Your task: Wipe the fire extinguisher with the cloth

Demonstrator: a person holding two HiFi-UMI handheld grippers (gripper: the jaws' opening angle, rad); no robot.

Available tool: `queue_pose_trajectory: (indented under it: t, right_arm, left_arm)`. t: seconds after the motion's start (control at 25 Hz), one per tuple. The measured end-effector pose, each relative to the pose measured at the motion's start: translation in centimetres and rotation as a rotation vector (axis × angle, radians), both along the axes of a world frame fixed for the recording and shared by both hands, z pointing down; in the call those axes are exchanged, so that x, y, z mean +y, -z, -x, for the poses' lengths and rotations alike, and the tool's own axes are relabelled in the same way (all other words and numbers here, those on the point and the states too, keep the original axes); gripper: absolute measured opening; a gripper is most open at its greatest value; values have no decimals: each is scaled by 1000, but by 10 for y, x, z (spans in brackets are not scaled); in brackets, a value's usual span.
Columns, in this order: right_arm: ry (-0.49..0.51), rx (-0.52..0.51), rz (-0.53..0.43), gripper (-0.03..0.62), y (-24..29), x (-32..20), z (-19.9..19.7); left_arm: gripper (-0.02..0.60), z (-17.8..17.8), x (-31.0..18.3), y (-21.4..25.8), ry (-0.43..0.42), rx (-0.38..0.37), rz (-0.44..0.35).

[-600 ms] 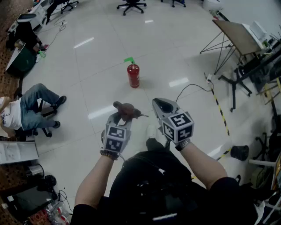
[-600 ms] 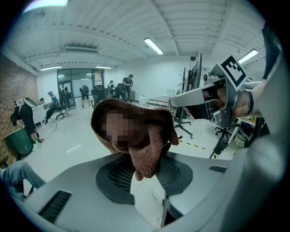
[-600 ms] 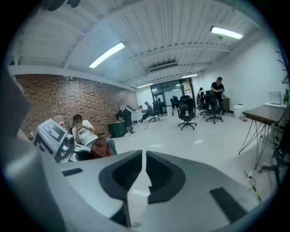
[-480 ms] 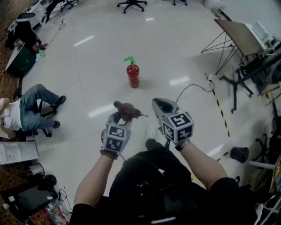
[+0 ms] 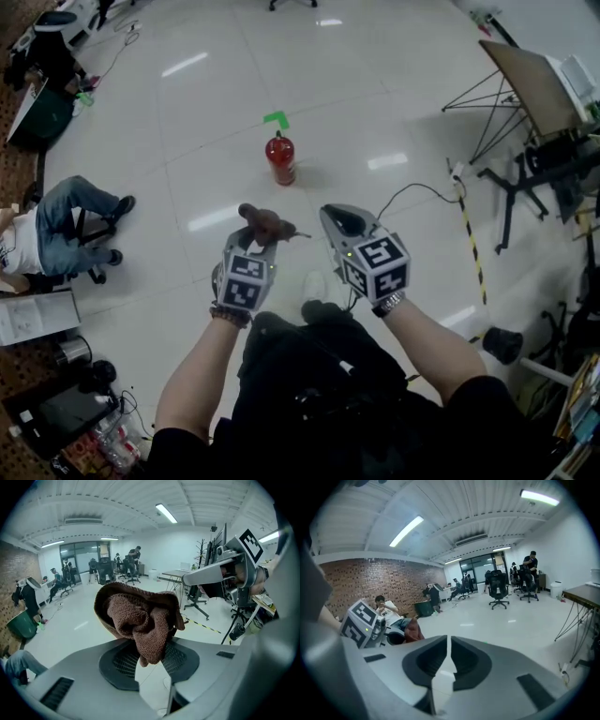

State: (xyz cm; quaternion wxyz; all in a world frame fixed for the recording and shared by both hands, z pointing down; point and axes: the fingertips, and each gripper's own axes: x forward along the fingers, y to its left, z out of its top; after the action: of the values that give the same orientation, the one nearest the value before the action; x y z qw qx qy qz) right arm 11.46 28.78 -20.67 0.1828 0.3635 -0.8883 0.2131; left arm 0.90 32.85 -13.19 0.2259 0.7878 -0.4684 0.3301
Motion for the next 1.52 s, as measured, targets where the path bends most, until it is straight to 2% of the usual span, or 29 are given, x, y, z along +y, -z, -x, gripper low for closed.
queue_pose_trajectory:
  t: [0.28, 0.64, 1.12, 1.24, 1.36, 1.52]
  right_arm:
    - [11, 9, 34, 44, -15, -32, 8]
    - [-23, 56, 69, 44, -36, -80, 29]
    - [-110, 122, 74, 44, -56, -144, 75]
    - [-116, 131, 79, 44, -66, -156, 73]
    - [-111, 128, 85, 44, -81, -171, 63]
    - [-38, 80, 98, 44, -104, -193, 50]
  left_arm:
    - [106, 4, -36, -17, 5, 3, 36]
    - [106, 20, -84, -47, -36, 39, 89]
    - [106, 63, -151, -77, -189, 24, 104]
    - [106, 67, -164, -89, -205, 6, 111]
    - [106, 67, -178, -104, -186, 4, 124]
    - [106, 54, -197, -125, -178, -19, 116]
